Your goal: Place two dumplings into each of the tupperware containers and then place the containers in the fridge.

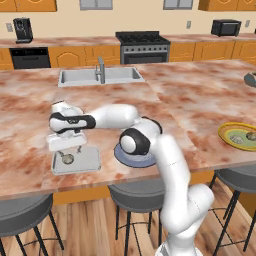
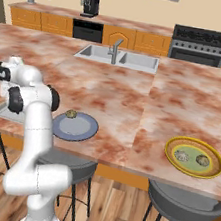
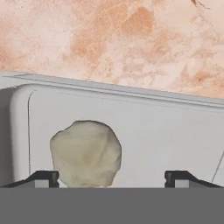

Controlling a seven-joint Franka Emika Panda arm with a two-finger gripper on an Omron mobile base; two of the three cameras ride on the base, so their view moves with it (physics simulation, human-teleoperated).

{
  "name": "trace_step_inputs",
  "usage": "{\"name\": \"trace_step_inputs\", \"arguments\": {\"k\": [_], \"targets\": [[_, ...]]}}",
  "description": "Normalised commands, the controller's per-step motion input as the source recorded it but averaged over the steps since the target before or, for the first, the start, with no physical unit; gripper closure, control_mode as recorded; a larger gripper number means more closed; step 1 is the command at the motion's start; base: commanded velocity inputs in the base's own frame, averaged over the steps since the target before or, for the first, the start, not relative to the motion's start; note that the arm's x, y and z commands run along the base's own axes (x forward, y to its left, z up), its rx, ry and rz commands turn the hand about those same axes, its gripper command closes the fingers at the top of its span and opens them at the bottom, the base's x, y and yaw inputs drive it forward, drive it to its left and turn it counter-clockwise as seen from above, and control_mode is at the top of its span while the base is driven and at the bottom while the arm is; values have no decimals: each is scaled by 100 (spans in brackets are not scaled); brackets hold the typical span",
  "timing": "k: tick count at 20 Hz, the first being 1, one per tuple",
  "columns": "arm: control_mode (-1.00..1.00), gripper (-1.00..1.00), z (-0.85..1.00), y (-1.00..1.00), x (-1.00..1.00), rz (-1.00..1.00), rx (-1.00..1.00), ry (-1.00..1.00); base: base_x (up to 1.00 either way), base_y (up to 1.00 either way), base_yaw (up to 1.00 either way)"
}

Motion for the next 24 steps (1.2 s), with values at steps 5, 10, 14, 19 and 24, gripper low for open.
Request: {"name": "trace_step_inputs", "arguments": {"k": [5, 10, 14, 19, 24], "targets": [[-100, -100, 28, -93, -6, 0, 9, 0, 0, 0, 0], [-100, -100, 3, -100, -5, 0, 14, 0, 0, 0, 0], [-100, -100, -3, -100, -1, 0, 18, -3, 0, 0, 0], [-100, -100, 0, -100, 4, 0, 8, -3, 0, 0, 0], [-100, -100, 0, -81, 8, 6, 0, -3, 0, 0, 0]]}}
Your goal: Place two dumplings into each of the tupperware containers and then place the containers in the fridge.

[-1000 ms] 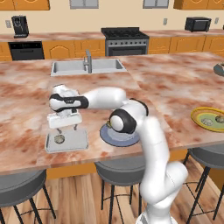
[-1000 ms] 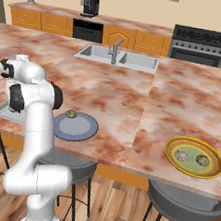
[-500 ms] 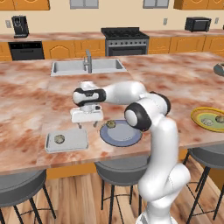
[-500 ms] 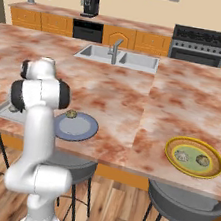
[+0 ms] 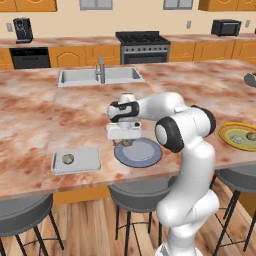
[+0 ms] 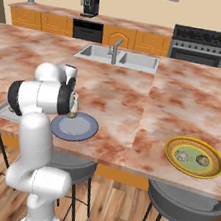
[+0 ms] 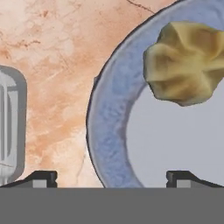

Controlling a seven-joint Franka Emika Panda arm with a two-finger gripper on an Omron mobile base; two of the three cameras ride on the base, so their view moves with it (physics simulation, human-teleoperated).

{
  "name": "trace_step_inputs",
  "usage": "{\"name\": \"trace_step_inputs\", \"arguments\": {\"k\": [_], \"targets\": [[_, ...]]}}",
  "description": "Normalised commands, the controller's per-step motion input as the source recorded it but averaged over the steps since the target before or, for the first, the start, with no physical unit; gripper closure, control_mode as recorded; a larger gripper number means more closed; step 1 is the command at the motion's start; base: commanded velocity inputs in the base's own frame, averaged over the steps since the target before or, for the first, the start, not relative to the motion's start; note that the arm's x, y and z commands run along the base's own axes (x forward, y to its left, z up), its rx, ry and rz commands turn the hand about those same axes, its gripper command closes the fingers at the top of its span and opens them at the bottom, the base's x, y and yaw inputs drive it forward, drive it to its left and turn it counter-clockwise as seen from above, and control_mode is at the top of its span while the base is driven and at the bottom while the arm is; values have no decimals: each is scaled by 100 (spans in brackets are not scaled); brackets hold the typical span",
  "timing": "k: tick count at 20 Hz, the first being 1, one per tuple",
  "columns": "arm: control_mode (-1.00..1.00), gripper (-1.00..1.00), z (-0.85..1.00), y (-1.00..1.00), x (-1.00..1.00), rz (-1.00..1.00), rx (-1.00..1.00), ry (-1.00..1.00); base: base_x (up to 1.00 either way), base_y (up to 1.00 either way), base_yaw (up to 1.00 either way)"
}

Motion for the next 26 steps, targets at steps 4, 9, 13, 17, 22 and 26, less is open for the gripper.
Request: {"name": "trace_step_inputs", "arguments": {"k": [4, 9, 13, 17, 22, 26], "targets": [[-100, -100, 0, -66, 0, 11, 0, -13, 0, 0, 0], [-100, -100, 0, -40, 2, 5, 0, -20, 0, 0, 0], [-100, -100, 0, 17, 6, 6, 0, -11, 0, 0, 0], [-100, -100, 0, 8, 32, 1, 0, -1, 0, 0, 0], [-100, -100, 0, -2, 42, 0, 0, 0, 0, 0, 0], [-100, -100, 0, 0, 24, 0, 0, 3, 0, 0, 0]]}}
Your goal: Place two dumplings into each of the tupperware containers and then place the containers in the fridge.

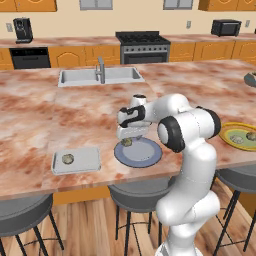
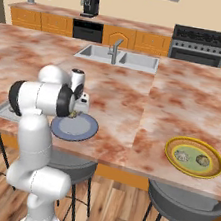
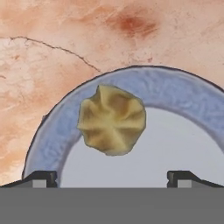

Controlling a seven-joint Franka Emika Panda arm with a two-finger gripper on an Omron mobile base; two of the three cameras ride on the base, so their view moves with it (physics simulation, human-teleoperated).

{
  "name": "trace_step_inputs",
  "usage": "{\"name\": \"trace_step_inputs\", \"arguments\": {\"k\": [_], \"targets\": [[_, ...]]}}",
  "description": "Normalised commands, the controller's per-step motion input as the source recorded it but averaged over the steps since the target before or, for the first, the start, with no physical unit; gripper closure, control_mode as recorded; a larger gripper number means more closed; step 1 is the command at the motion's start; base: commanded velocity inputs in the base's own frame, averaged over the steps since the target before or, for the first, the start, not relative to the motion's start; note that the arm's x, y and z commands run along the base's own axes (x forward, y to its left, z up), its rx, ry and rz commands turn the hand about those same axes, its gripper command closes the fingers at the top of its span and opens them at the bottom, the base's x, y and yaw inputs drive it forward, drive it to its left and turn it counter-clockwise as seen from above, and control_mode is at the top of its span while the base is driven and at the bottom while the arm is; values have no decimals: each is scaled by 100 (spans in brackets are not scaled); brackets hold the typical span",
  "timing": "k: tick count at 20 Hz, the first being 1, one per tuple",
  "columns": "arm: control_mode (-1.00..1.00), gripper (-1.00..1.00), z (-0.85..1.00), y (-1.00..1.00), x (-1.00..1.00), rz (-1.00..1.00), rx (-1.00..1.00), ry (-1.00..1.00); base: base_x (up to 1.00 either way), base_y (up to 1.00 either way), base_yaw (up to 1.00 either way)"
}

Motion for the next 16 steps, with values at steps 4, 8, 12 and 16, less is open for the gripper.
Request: {"name": "trace_step_inputs", "arguments": {"k": [4, 8, 12, 16], "targets": [[-100, -100, 0, 2, 8, 0, 0, 5, 0, 0, 0], [-100, -100, -6, 6, 0, 0, 0, 1, 0, 0, 0], [-100, -100, -10, 3, 0, 0, 0, 2, 0, 0, 0], [-100, -100, -18, 7, 1, 0, 0, 1, 0, 0, 0]]}}
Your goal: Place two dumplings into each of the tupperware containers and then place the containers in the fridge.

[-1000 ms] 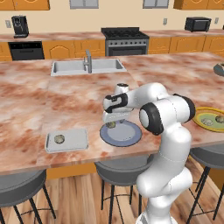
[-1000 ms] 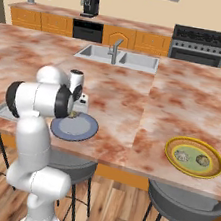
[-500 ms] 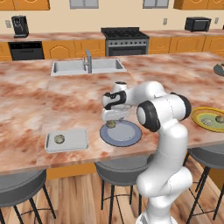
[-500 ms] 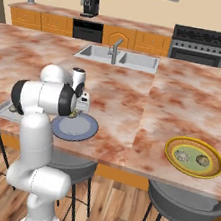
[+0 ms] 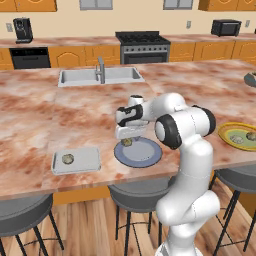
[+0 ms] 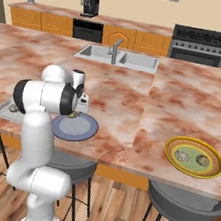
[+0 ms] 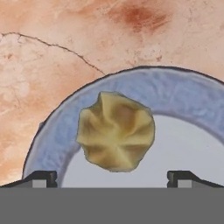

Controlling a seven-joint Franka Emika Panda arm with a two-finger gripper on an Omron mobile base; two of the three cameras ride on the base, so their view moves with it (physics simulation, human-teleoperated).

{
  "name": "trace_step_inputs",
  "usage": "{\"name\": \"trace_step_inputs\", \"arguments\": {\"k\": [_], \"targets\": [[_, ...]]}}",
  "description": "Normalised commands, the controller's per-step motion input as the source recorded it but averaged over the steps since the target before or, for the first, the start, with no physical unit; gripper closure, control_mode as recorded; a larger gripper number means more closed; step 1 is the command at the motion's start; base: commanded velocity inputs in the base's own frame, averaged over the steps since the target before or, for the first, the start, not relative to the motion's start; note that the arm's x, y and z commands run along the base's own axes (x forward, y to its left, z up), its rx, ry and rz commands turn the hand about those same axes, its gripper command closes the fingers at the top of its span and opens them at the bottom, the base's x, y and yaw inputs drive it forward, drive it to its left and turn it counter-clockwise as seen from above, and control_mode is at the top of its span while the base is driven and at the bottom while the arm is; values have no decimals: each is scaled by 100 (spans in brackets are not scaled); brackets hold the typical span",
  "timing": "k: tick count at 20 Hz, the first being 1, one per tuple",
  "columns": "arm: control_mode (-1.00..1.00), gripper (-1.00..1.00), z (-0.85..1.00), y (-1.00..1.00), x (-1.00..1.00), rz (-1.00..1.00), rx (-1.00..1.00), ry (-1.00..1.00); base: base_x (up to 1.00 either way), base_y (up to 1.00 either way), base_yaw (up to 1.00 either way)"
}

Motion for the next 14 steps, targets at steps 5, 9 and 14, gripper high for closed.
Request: {"name": "trace_step_inputs", "arguments": {"k": [5, 9, 14], "targets": [[-100, -100, -11, 10, 14, 0, 0, 0, 0, 0, 0], [-100, -100, -2, 0, 17, 0, 0, 0, 0, 0, 0], [-100, -100, -18, 0, 9, 0, 0, 0, 0, 0, 0]]}}
